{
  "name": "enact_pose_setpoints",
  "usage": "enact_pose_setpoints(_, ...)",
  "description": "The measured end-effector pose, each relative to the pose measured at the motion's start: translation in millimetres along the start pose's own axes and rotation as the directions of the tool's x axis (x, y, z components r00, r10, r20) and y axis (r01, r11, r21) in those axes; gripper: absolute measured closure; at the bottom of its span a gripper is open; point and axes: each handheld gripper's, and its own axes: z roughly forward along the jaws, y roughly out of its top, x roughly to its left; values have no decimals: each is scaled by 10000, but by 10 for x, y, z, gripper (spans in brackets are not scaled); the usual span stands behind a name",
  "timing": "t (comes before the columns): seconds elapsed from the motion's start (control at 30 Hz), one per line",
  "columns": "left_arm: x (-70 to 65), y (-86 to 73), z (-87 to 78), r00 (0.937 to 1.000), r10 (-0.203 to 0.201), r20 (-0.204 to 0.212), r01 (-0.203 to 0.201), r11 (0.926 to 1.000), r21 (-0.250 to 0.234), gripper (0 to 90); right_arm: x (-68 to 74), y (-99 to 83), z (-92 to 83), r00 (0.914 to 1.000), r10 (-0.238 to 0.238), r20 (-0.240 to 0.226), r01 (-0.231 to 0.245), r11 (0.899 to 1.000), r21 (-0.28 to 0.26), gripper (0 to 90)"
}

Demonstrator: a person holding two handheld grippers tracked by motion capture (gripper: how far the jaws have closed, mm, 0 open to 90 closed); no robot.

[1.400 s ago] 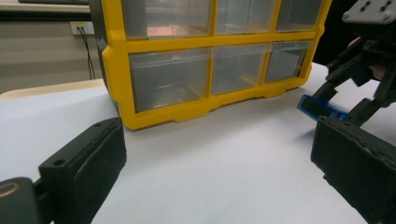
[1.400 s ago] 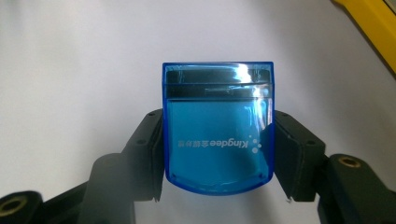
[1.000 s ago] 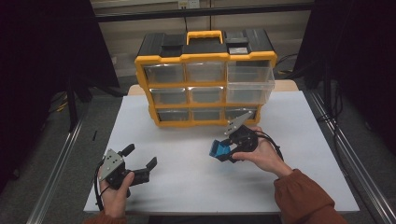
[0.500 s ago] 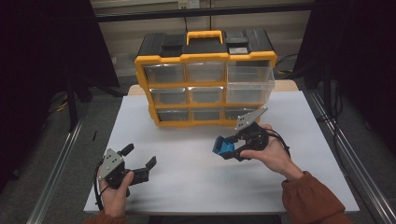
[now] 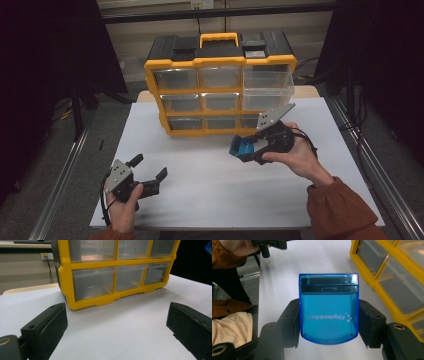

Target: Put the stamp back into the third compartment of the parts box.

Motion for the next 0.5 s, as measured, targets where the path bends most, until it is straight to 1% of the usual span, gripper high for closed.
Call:
enact_pose_setpoints(0.03,0,0,0,10000,0,0,0,10000,0,37,0,0,0,10000,0,0,0,10000,0,424)
enact_pose_setpoints(0.17,-2,2,1,10000,6,-19,-6,10000,-15,36,2,99,-107,9998,-163,104,164,9998,-148,424)
enact_pose_setpoints(0.27,-3,1,-1,10000,-8,-9,8,10000,-8,37,1,172,-169,9997,-192,153,196,9994,-274,424)
enact_pose_setpoints(0.3,-6,4,-3,10000,0,-81,0,10000,9,36,2,192,-185,9998,-193,107,196,9993,-330,424)
enact_pose_setpoints(0.37,0,6,-9,9998,73,-162,-73,10000,-10,37,9,224,-207,9995,-268,181,275,9989,-381,424)
enact_pose_setpoints(0.4,1,5,-7,9999,55,-141,-56,10000,-19,37,11,238,-216,9994,-300,152,306,9986,-428,424)
enact_pose_setpoints(0.47,0,3,-6,9999,12,-157,-13,10000,-11,36,14,273,-239,9991,-360,237,370,9984,-439,424)
enact_pose_setpoints(0.5,1,4,-6,9999,49,-126,-49,10000,-16,37,13,318,-274,9988,-407,265,420,9980,-479,424)
